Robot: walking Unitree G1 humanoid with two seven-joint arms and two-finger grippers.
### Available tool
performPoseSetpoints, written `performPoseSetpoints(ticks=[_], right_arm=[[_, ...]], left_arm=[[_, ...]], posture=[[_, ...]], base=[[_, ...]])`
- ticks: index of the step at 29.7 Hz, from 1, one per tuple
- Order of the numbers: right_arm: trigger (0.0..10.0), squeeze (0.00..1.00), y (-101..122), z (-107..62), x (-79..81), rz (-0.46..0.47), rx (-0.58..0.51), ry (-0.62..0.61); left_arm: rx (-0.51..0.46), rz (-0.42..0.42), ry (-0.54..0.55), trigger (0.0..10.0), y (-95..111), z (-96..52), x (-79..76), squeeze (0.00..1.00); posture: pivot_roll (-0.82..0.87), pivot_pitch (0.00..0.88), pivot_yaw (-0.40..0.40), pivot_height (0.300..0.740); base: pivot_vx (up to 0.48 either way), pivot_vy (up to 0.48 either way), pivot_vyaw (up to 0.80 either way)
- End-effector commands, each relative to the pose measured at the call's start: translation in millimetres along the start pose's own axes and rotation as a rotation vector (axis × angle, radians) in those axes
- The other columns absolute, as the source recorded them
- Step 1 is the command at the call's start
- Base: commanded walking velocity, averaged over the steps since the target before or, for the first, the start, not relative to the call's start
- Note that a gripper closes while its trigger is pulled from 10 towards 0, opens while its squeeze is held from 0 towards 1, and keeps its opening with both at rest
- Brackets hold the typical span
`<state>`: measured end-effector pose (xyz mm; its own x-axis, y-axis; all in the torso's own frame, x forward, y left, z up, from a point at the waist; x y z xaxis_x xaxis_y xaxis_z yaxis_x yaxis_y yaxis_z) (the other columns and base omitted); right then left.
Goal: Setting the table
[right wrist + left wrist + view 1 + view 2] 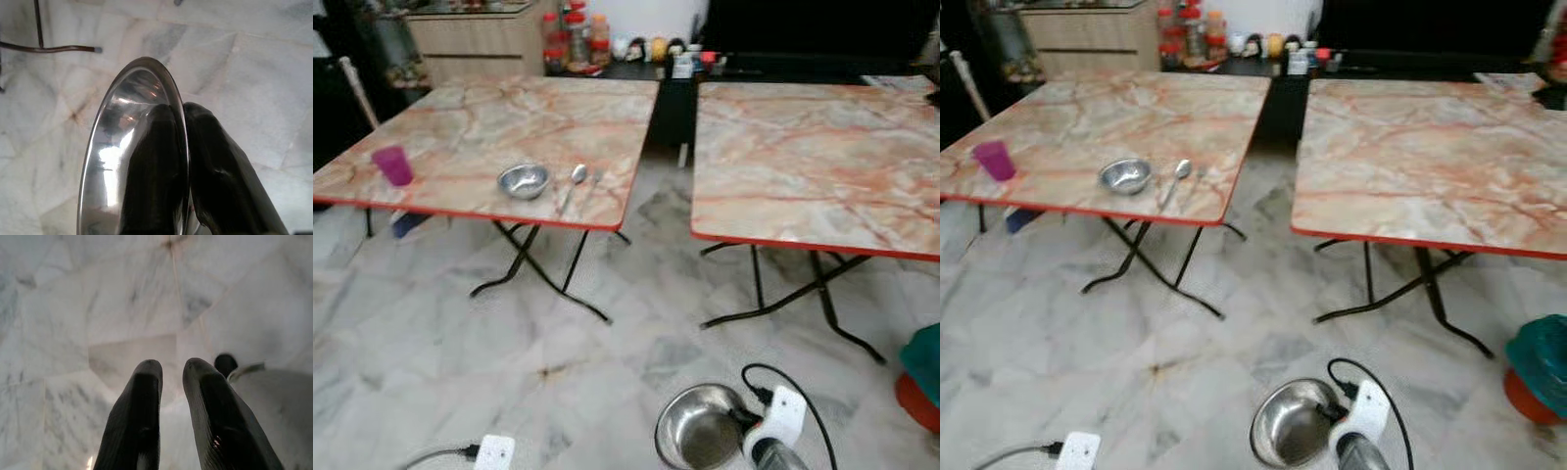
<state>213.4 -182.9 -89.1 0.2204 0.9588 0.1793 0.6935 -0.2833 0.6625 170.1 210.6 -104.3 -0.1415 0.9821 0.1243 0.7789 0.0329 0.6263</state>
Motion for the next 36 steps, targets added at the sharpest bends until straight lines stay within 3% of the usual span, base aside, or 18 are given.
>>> performPoseSetpoints(ticks=[1,23,36], right_arm=[[10.0,0.0,5.8,0.7,-4.2,-0.011,-0.011,-0.017],[10.0,0.0,4.8,0.1,-6.9,-0.019,-0.012,-0.038],[10.0,0.0,6.4,0.8,-4.9,-0.034,-0.014,-0.027]], left_arm=[[0.011,-0.005,-0.011,10.0,-3.7,-1.0,-4.4,0.0],[0.015,0.004,-0.032,10.0,-4.1,-1.1,-7.2,0.0],[0.008,0.039,-0.037,10.0,-2.2,-0.6,-9.6,0.0]], posture=[[0.09,0.038,0.016,0.74],[0.08,0.027,0.016,0.74],[0.07,0.0,0.008,0.74]], base=[[0.401,0.0,0.0],[0.377,0.0,0.0],[0.0,0.0,0.0]])
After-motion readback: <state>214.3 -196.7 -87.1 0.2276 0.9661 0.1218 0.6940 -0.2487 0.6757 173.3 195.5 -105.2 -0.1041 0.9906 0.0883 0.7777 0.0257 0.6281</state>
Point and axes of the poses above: a point about 5 cm out from each wrist's last joint towards the gripper, its own z axis pointing out of the wrist towards the gripper, its own y axis along the axis of the wrist's last joint, x = y × z, the point moved 2 cm from there along z, pointing out of the wrist towards the gripper, and after that the axes turned 12 degrees about -z, right-handed, at the moved point
